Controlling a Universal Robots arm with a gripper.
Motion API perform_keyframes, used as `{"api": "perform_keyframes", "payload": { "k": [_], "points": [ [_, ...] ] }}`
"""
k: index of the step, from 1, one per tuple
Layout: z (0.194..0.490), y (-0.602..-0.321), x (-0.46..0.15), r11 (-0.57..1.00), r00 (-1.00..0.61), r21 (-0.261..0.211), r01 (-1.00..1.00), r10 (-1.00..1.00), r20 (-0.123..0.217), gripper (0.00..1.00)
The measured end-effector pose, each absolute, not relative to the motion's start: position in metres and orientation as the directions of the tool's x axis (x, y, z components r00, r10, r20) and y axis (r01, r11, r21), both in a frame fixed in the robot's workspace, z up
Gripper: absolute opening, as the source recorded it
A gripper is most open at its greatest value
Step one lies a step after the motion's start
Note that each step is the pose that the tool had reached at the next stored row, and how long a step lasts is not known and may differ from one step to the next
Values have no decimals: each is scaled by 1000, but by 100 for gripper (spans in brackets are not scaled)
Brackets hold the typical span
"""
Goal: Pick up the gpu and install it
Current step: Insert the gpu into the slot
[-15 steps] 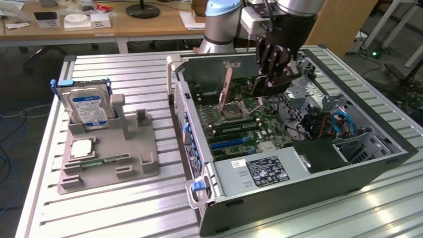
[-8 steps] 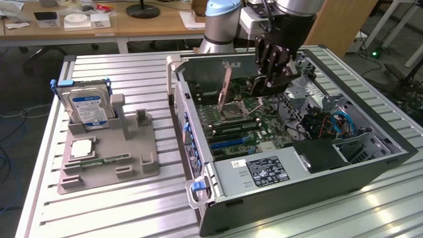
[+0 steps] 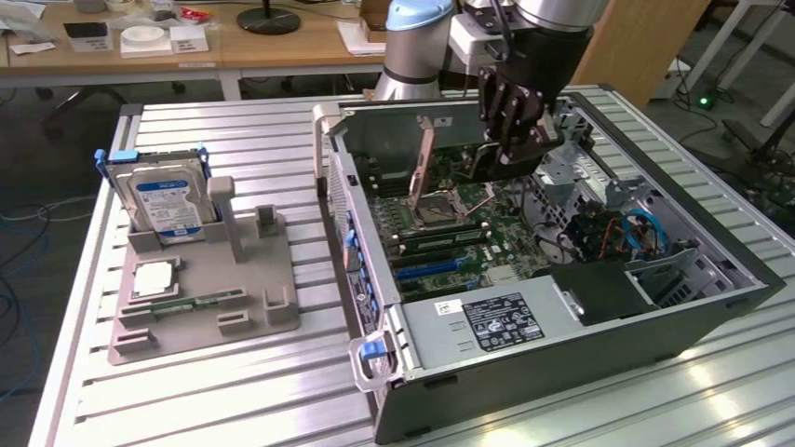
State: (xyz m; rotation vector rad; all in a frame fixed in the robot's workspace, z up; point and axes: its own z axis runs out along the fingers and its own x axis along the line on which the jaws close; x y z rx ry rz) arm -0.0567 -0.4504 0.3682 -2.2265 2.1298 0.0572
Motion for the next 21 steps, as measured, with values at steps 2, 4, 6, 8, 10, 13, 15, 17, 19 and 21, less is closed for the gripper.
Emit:
{"api": "perform_keyframes", "payload": {
  "k": [2, 4, 6, 8, 10, 13, 15, 17, 19, 21],
  "points": [
    [368, -450, -57, -44, 45, -18, -999, -997, -68, 27],
    [367, -450, -57, -44, 45, -18, -999, -997, -68, 27],
    [367, -450, -57, -44, 45, -18, -999, -997, -68, 27],
    [367, -450, -57, -44, 45, -18, -999, -997, -68, 27],
    [366, -450, -57, -44, 45, -18, -999, -997, -68, 27],
    [366, -450, -57, -44, 45, -18, -999, -997, -68, 27],
    [365, -450, -57, -44, 45, -18, -999, -997, -68, 27],
    [365, -450, -58, -44, 45, -18, -999, -997, -68, 27],
    [364, -450, -58, -44, 45, -18, -999, -997, -68, 27],
    [363, -450, -58, -44, 45, -18, -999, -997, -68, 27]
  ]
}}
